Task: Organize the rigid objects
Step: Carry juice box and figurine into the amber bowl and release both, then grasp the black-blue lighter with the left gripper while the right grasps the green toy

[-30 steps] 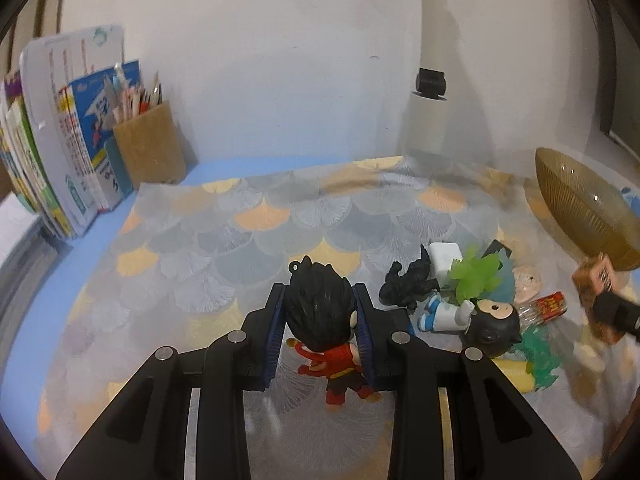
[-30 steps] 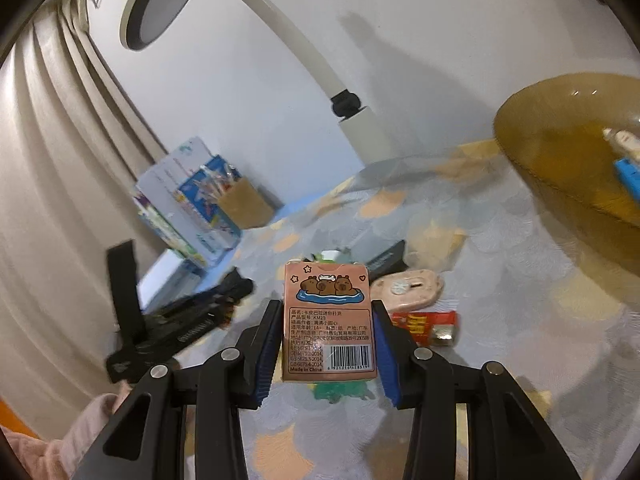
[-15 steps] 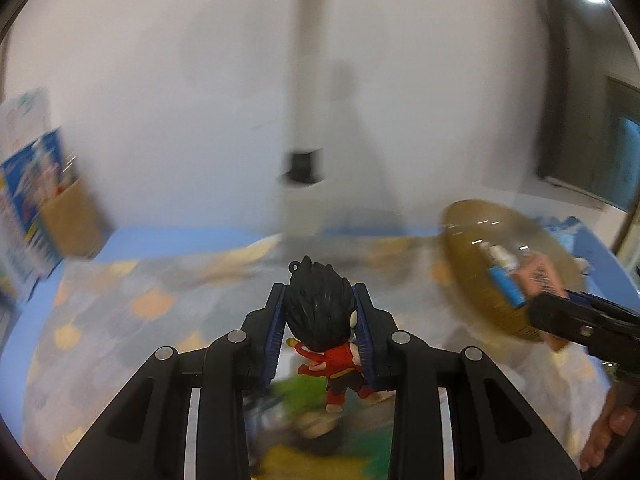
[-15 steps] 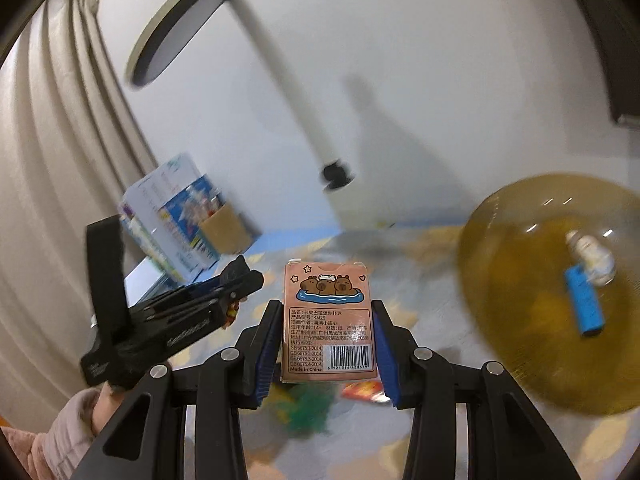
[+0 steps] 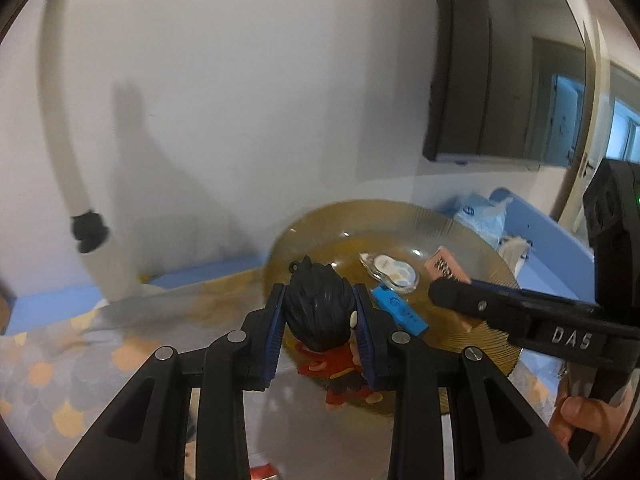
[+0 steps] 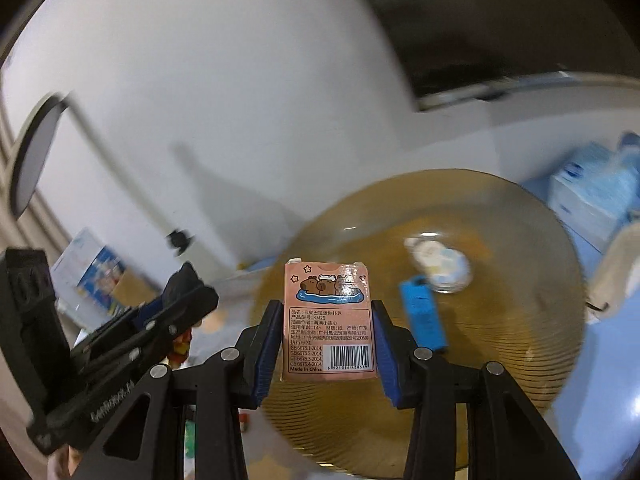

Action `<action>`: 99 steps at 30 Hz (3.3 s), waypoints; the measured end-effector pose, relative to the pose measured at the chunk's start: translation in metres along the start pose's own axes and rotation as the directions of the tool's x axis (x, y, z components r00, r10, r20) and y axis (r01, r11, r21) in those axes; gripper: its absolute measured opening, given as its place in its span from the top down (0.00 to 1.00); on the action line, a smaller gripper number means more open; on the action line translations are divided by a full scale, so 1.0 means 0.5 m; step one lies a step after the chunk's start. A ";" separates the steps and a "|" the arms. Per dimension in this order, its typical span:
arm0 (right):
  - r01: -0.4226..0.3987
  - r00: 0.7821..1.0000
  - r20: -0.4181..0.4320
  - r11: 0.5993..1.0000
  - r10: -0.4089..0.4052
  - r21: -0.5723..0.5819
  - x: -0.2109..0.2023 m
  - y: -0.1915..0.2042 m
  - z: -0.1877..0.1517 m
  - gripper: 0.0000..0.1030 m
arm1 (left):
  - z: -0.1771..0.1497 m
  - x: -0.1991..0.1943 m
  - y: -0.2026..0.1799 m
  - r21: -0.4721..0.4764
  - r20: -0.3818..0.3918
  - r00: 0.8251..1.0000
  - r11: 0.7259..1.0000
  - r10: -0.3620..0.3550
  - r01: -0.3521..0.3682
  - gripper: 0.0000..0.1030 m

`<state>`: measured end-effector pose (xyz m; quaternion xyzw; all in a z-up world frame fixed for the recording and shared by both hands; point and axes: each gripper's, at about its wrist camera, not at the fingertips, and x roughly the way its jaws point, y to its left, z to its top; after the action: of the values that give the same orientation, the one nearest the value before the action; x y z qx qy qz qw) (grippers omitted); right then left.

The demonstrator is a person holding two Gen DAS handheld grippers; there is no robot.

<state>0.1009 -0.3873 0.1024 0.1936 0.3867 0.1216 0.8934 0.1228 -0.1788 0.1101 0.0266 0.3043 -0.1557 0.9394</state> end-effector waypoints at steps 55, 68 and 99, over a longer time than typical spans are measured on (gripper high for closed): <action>-0.202 0.969 -0.191 0.952 0.160 -0.228 0.072 0.310 -0.211 0.00 | -0.260 -0.194 0.398 -0.283 -0.216 0.952 0.919 0.218 -0.274 0.00; -0.106 0.955 -0.295 0.941 0.007 -0.322 0.143 0.323 -0.306 0.38 | -0.349 -0.150 0.409 -0.300 -0.305 0.926 0.901 0.221 -0.314 0.00; -0.232 0.961 -0.218 0.929 0.172 -0.288 0.118 0.319 -0.308 0.71 | -0.349 -0.163 0.410 -0.302 -0.220 0.945 0.904 0.243 -0.303 0.81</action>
<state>0.0161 -0.1842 0.0383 0.0771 0.4235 0.2904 0.8546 0.0252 0.0636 0.0064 -0.0759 0.4016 0.0343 0.9120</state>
